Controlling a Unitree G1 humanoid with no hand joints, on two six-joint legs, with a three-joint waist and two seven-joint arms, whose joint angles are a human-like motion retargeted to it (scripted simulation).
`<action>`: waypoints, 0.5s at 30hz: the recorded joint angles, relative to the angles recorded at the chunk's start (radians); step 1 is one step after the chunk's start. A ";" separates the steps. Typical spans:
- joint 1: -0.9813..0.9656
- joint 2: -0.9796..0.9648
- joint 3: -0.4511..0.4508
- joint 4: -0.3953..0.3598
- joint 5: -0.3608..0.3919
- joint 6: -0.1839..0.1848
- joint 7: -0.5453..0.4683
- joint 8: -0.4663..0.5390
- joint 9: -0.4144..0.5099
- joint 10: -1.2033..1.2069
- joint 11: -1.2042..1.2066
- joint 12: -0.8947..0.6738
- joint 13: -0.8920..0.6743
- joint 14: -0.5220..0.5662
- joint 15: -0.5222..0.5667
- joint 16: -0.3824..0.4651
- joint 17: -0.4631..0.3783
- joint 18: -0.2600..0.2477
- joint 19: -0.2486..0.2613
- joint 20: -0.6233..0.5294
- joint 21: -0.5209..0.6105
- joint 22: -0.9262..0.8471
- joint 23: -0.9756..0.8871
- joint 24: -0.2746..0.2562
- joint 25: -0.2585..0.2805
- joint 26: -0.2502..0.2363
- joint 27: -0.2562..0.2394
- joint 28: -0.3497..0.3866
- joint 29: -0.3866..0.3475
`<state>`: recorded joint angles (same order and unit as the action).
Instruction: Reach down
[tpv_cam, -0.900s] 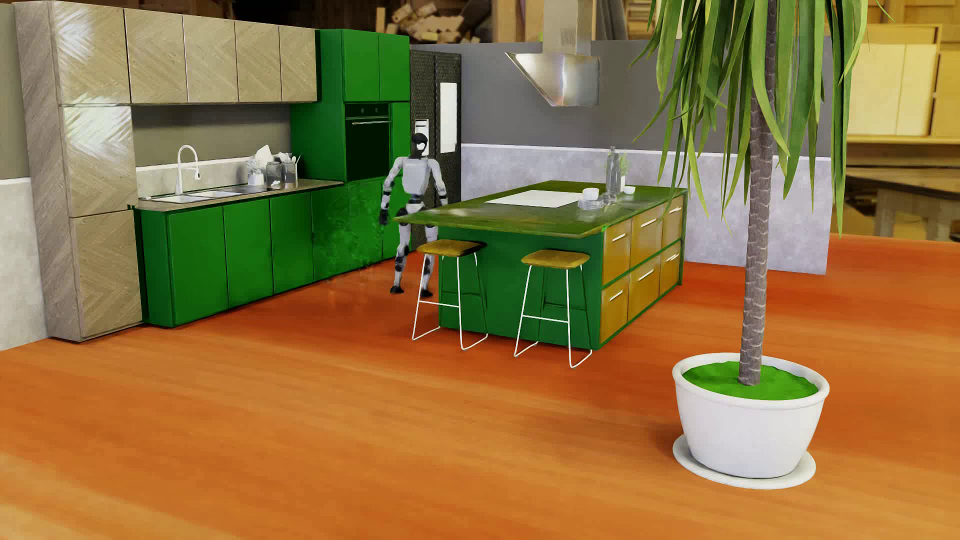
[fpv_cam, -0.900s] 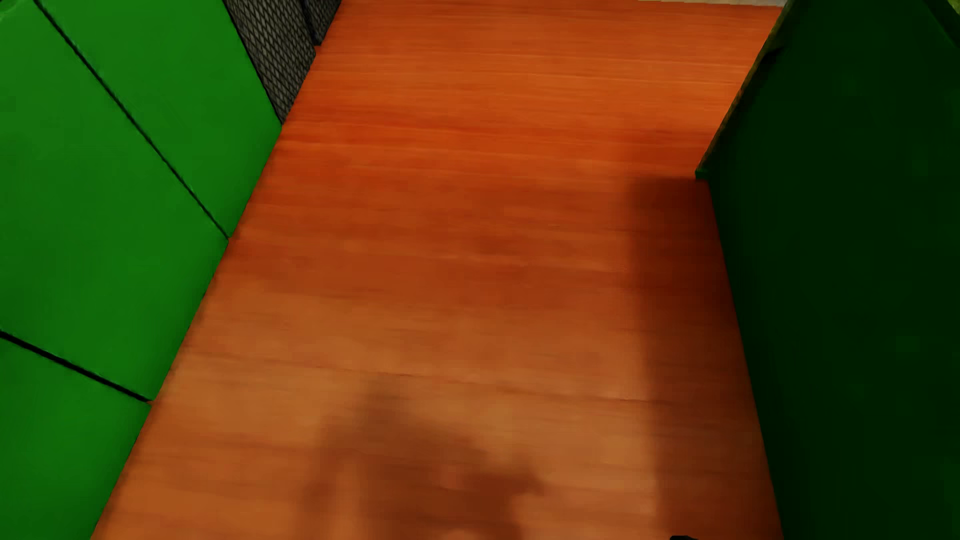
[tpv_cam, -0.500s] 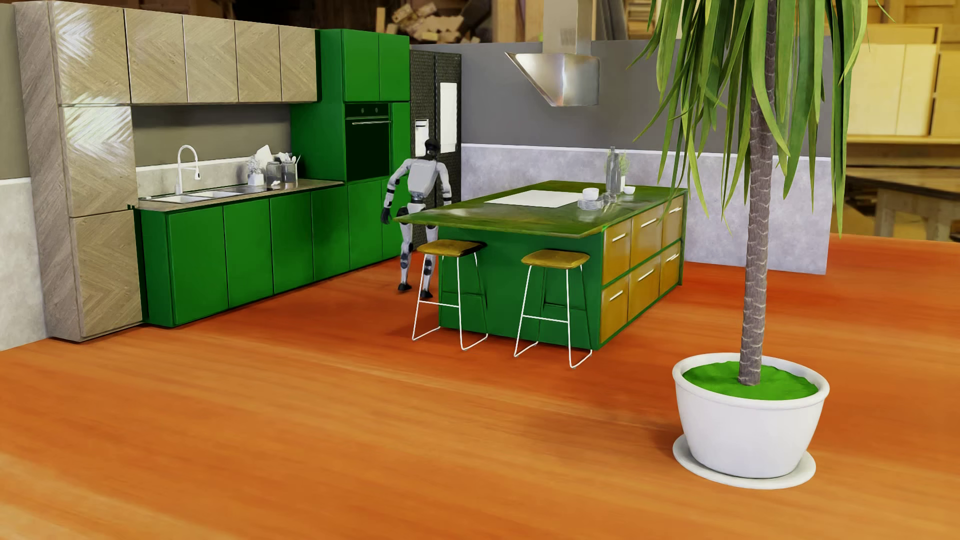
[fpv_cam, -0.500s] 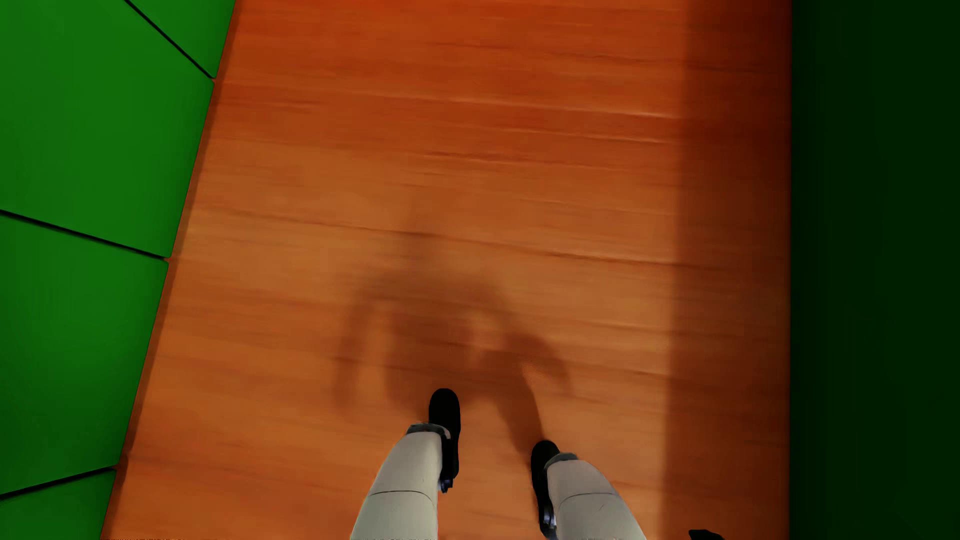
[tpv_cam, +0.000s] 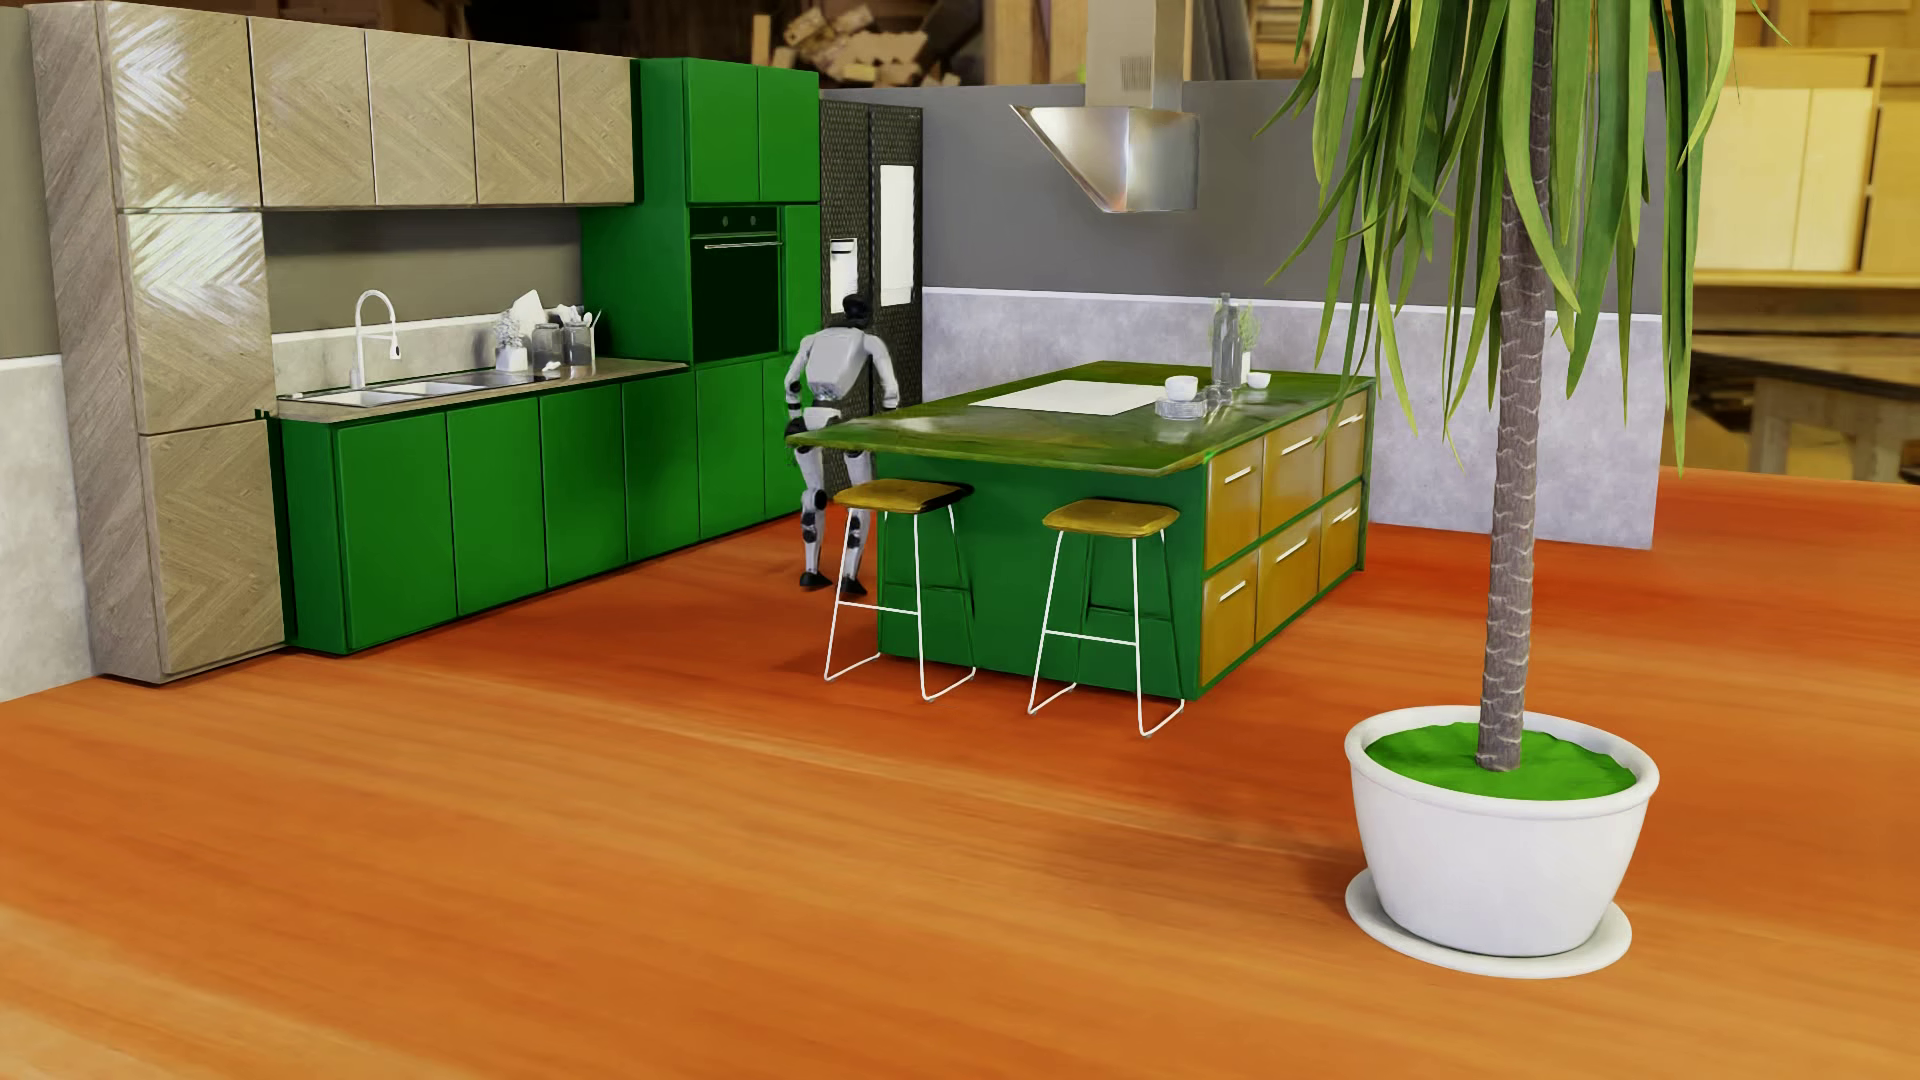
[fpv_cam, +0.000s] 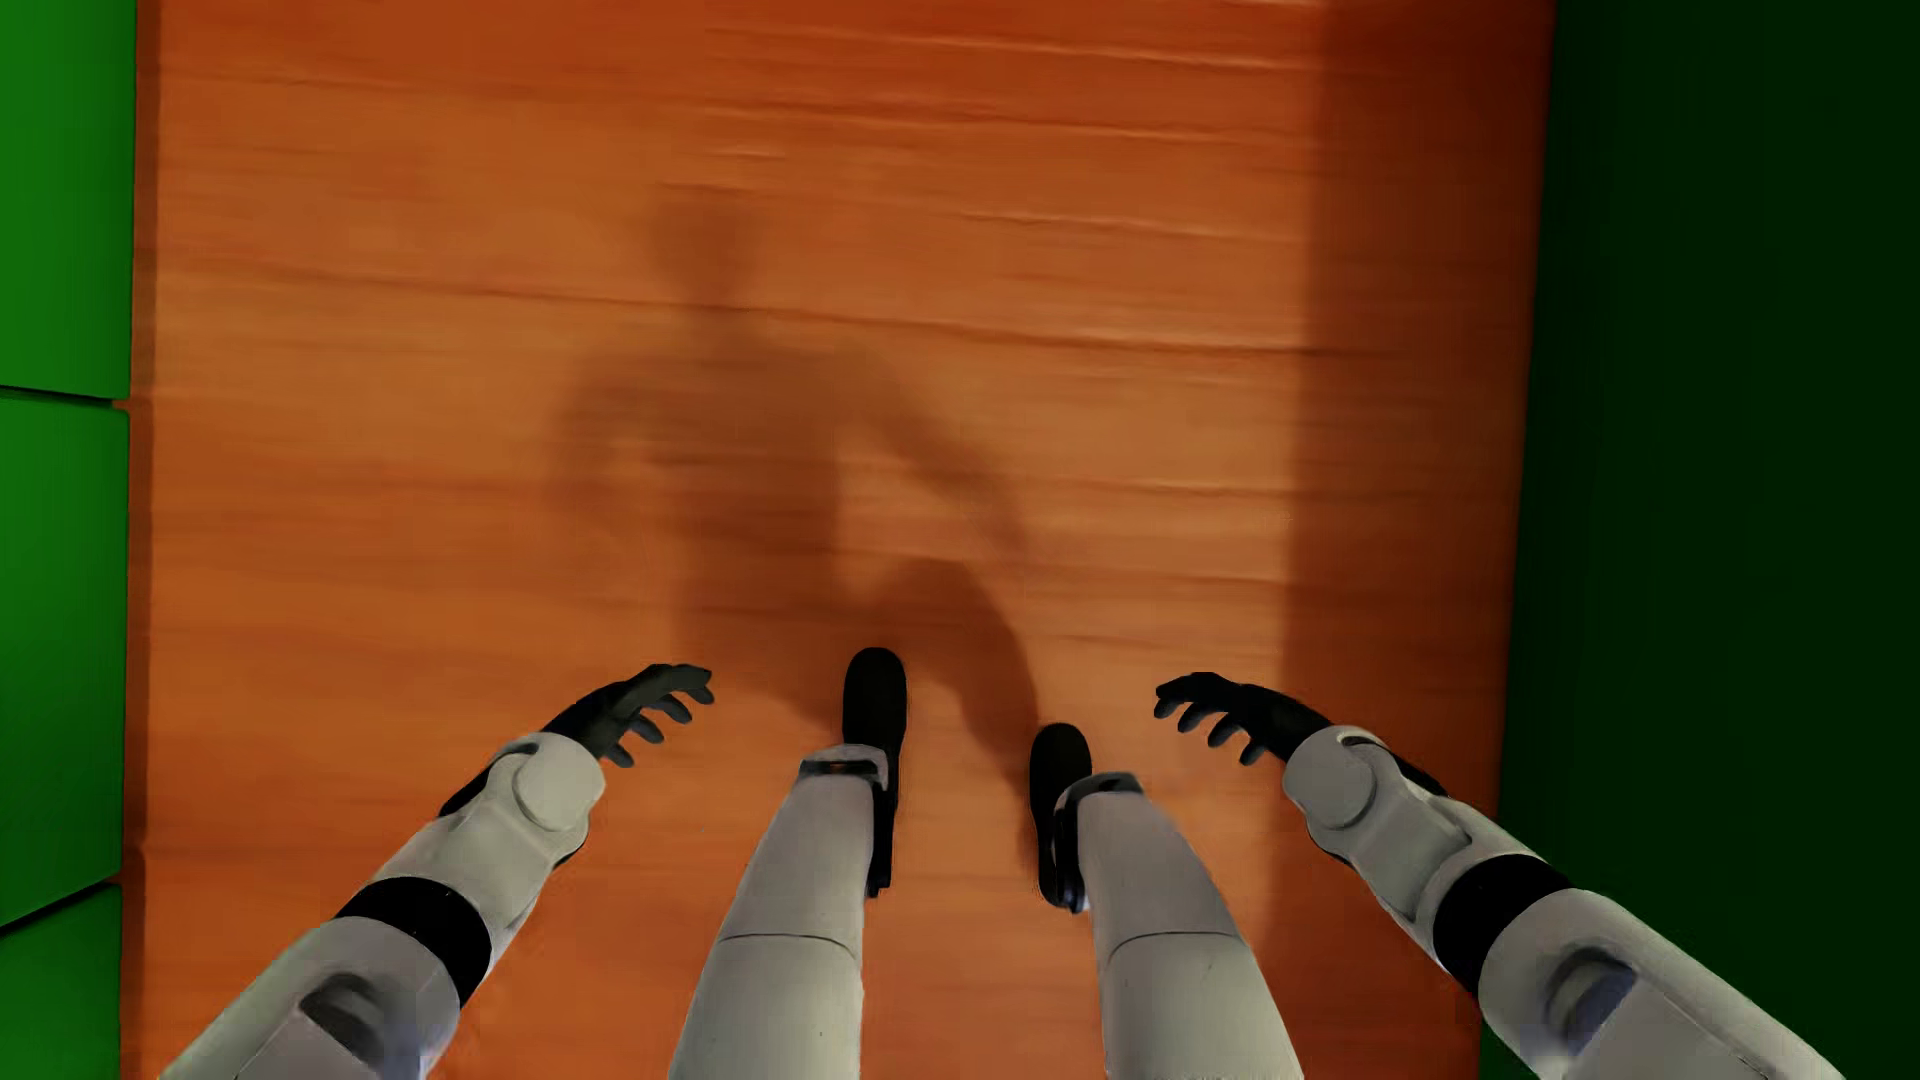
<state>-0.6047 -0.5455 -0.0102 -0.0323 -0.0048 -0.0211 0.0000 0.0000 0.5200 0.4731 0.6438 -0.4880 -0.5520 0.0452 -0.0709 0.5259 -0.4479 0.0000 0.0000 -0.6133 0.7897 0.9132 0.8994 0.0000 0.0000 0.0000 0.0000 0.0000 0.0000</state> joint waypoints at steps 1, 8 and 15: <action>-0.033 -0.029 -0.014 -0.005 -0.011 -0.001 0.000 0.000 0.000 0.025 0.036 -0.123 -0.130 0.010 -0.010 0.009 0.008 0.000 0.000 -0.019 0.050 0.018 0.047 0.000 0.000 0.000 0.000 0.000 0.000; -0.559 -0.570 -0.088 0.011 -0.154 -0.001 0.000 0.000 0.000 0.233 0.370 -0.921 -0.939 -0.035 -0.028 0.084 0.046 0.000 0.000 -0.197 0.181 0.252 0.288 0.000 0.000 0.000 0.000 0.000 0.000; -0.795 -0.791 -0.069 0.001 -0.197 0.010 0.000 0.000 0.000 0.390 0.524 -1.043 -0.867 -0.061 -0.045 0.068 0.076 0.000 0.000 -0.137 0.118 0.304 0.335 0.000 0.000 0.000 0.000 0.000 0.000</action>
<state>-1.4000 -1.3363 -0.0790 -0.0313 -0.2020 -0.0107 0.0000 0.0000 0.5200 0.8627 1.1676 -1.5309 -1.4194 -0.0154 -0.1160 0.5940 -0.3714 0.0000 0.0000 -0.7498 0.9079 1.2168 1.2341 0.0000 0.0000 0.0000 0.0000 0.0000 0.0000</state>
